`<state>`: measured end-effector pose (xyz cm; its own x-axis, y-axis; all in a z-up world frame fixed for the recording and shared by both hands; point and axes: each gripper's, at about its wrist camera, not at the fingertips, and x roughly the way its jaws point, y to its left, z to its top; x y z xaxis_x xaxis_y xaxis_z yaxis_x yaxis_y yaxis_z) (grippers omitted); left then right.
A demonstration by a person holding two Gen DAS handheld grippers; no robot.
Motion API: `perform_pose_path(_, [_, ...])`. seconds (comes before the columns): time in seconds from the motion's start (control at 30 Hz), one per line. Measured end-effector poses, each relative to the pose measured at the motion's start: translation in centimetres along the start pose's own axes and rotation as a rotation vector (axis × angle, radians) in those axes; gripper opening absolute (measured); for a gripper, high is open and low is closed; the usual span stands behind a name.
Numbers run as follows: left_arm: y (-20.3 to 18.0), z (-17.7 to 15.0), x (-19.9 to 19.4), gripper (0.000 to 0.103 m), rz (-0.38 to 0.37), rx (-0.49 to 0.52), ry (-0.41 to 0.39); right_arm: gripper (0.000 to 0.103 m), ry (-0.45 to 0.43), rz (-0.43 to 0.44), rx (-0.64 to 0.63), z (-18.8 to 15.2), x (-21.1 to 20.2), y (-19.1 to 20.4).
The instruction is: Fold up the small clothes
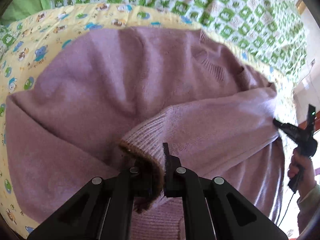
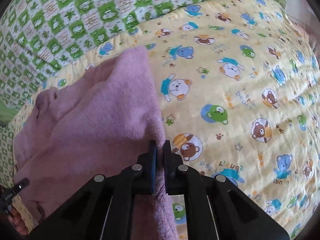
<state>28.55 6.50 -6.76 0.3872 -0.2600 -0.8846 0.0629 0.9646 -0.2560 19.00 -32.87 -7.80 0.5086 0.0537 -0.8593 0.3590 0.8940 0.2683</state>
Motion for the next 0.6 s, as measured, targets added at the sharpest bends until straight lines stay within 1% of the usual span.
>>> perform_pose_path(0.07, [0.4,-0.4,0.4,0.008,0.003,-0.006,0.023,0.006,-0.001,-0.009,0.001,0.1,0.0,0.6])
perform_pose_path(0.1, [0.7,-0.6,0.3,0.013,0.000,-0.012,0.026,0.006,0.014,0.004,0.000,0.0,-0.1,0.9])
perform_pose_path(0.13, [1.0,-0.8,0.1,0.016,-0.002,-0.019,0.029,0.007,0.032,0.010,-0.007,0.0,-0.1,1.2])
perform_pose_path(0.17, [1.6,-1.1,-0.6,0.020,-0.005,-0.041,0.032,0.010,0.036,0.000,-0.019,0.0,-0.5,1.7])
perform_pose_path(0.2, [2.0,-1.4,-1.2,0.025,-0.013,-0.057,0.028,0.010,0.025,-0.023,-0.036,0.0,-1.2,2.4])
perform_pose_path(0.27, [3.2,-2.3,-3.2,0.029,-0.024,-0.088,-0.002,0.017,-0.012,-0.029,-0.061,-0.2,-3.0,3.5])
perform_pose_path(0.3, [3.6,-2.6,-4.0,0.033,-0.022,-0.098,-0.017,0.020,-0.036,-0.003,-0.071,-0.4,-4.1,4.3])
perform_pose_path(0.33, [4.1,-3.0,-4.9,0.035,-0.021,-0.110,-0.033,0.027,-0.053,0.032,-0.082,-0.9,-5.1,5.0])
perform_pose_path(0.37, [4.7,-3.4,-5.9,0.039,-0.017,-0.124,-0.047,0.038,-0.064,0.076,-0.103,-1.5,-6.0,6.1])
perform_pose_path(0.43, [6.1,-4.6,-7.8,0.042,0.005,-0.156,-0.079,0.046,-0.071,0.139,-0.158,-3.0,-7.4,8.2])
perform_pose_path(0.47, [6.5,-5.1,-8.5,0.042,0.010,-0.167,-0.086,0.046,-0.065,0.180,-0.178,-3.8,-7.8,9.3])
perform_pose_path(0.5, [7.4,-5.8,-9.2,0.042,0.017,-0.190,-0.095,0.046,-0.038,0.240,-0.201,-4.9,-7.9,10.6])
perform_pose_path(0.57, [8.3,-6.5,-10.0,0.042,0.027,-0.207,-0.098,0.046,0.022,0.314,-0.230,-6.7,-7.7,12.8])
perform_pose_path(0.6, [8.9,-7.2,-10.3,0.043,0.044,-0.212,-0.099,0.046,0.049,0.344,-0.241,-7.6,-7.4,13.8])
